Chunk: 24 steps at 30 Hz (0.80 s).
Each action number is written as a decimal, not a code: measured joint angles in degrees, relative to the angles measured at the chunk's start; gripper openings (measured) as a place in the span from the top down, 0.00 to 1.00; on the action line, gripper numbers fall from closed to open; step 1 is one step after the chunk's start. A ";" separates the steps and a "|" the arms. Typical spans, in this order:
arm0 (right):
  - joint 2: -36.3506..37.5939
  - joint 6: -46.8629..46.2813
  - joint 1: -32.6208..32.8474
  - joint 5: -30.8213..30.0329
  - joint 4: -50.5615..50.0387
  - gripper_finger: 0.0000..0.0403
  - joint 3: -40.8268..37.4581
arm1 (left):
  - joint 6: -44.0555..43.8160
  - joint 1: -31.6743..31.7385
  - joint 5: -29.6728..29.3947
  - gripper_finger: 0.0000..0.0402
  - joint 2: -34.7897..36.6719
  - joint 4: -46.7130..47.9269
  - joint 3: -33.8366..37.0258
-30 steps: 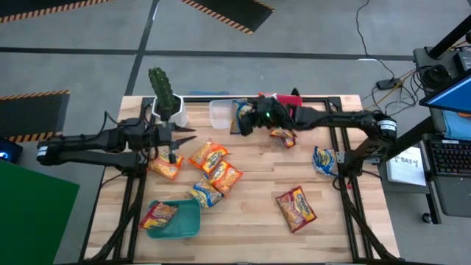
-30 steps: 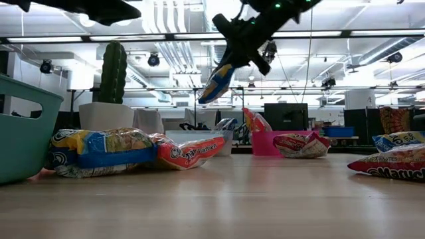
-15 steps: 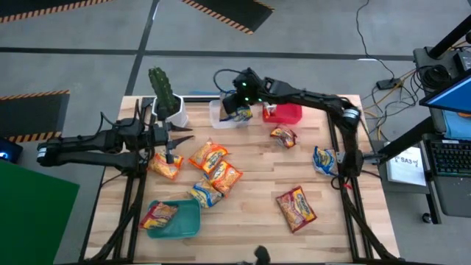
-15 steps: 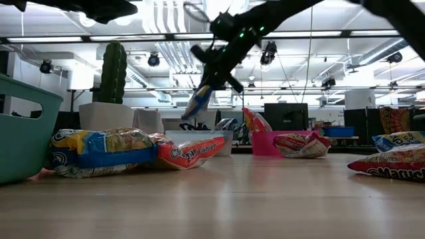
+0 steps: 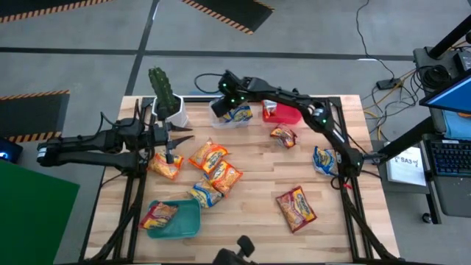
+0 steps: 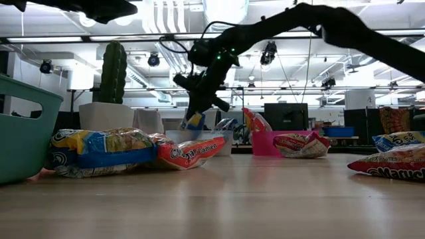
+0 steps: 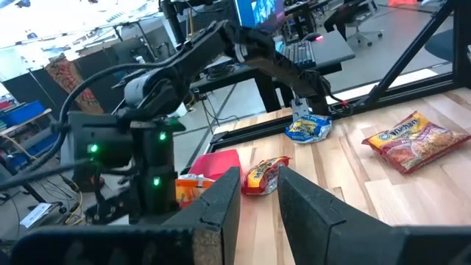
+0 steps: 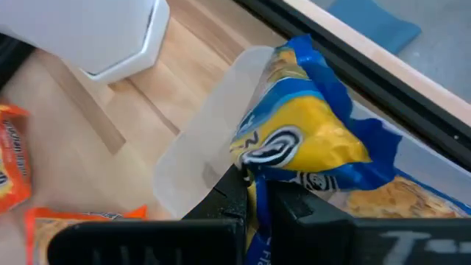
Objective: Sort Maruchan noodles
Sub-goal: Put the blue noodle pack into the white bin
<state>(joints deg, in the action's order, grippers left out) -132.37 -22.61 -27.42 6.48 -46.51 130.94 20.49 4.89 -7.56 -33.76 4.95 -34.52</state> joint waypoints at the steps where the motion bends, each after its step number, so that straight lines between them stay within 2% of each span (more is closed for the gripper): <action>1: -0.83 -0.08 -0.02 0.00 -0.92 0.97 1.38 | 0.09 0.00 0.01 0.81 -0.02 -0.02 0.00; 4: -2.72 -0.24 -0.07 0.00 -1.57 0.97 3.83 | 0.41 0.00 0.01 0.81 0.00 -0.02 0.00; 11: -3.55 -0.38 -0.07 0.02 -1.68 0.97 4.06 | 0.42 0.00 0.01 0.81 0.00 -0.04 0.00; 24: -1.16 2.66 -0.04 1.05 -11.36 0.97 4.13 | 0.43 -0.02 0.01 0.81 -0.31 -0.35 0.04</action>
<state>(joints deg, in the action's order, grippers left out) -133.53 -19.94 -27.46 7.53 -57.87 135.06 20.93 4.87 -7.55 -34.07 4.60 -34.48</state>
